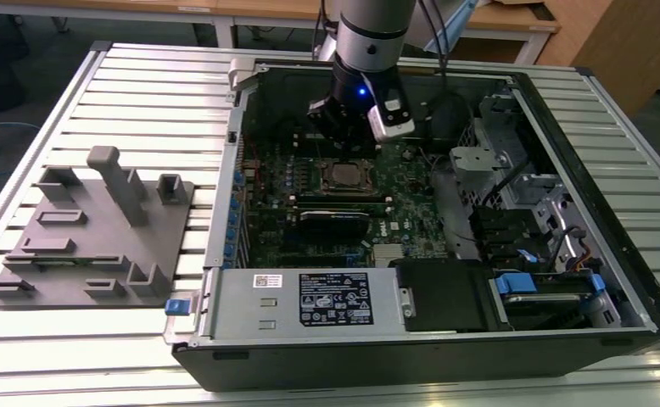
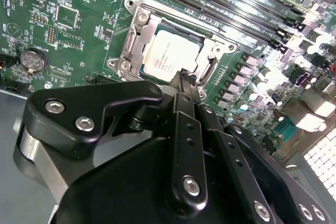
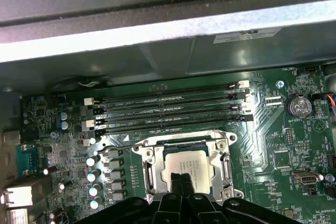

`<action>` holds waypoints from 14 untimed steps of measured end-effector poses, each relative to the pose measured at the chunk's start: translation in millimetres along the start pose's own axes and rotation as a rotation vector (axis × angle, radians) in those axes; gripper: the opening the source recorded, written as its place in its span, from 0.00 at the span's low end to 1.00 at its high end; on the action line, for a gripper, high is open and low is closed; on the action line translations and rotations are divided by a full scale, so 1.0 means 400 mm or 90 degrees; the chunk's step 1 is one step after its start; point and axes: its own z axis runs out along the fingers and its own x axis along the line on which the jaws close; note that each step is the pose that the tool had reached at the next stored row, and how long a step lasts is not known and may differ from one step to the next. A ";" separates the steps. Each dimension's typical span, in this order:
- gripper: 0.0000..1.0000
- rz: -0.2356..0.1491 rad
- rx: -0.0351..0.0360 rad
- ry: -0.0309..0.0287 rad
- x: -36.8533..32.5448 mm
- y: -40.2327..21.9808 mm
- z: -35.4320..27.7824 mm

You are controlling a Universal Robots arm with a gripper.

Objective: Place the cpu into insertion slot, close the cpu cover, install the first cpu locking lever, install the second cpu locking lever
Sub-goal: 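Close the cpu cover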

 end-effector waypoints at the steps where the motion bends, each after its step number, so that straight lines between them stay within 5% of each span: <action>1: 0.11 -0.005 0.0002 0.0002 0.000 0.000 0.000; 6: 0.11 -0.025 0.0007 -0.0013 0.000 0.000 0.001; 11: 0.11 -0.036 -0.0011 -0.0209 0.000 0.000 0.005; 14: 0.11 -0.039 -0.0019 -0.0290 0.000 -0.001 0.010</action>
